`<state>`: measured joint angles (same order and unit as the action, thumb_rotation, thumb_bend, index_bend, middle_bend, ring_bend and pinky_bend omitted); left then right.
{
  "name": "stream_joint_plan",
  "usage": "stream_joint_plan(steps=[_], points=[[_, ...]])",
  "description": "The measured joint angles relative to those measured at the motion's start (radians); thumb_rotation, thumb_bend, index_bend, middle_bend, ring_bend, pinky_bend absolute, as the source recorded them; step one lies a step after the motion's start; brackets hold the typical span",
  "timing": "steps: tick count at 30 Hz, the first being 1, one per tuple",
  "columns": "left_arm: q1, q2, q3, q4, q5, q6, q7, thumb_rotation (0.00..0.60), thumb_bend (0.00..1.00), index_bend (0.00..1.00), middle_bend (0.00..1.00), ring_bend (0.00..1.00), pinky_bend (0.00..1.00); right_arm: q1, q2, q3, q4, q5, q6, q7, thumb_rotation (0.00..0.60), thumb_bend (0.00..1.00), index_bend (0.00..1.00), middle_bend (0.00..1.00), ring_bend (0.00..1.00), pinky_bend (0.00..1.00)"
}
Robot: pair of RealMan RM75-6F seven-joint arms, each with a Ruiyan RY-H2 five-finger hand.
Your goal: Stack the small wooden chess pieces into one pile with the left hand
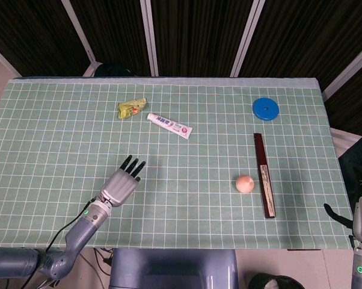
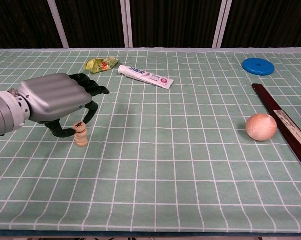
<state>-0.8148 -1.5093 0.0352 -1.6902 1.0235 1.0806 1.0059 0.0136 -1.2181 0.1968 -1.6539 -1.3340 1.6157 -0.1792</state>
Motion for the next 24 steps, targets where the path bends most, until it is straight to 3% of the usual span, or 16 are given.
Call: stream_joint_plan(steps=[24], points=[[0.001, -0.006, 0.003, 0.004, 0.002, 0.001, 0.016, 0.600, 0.31, 0.45, 0.00, 0.00, 0.00, -0.001, -0.001, 0.001, 0.000, 0.000, 0.003, -0.002, 0.600, 0.23, 0.09, 0.01, 0.00, 0.00]])
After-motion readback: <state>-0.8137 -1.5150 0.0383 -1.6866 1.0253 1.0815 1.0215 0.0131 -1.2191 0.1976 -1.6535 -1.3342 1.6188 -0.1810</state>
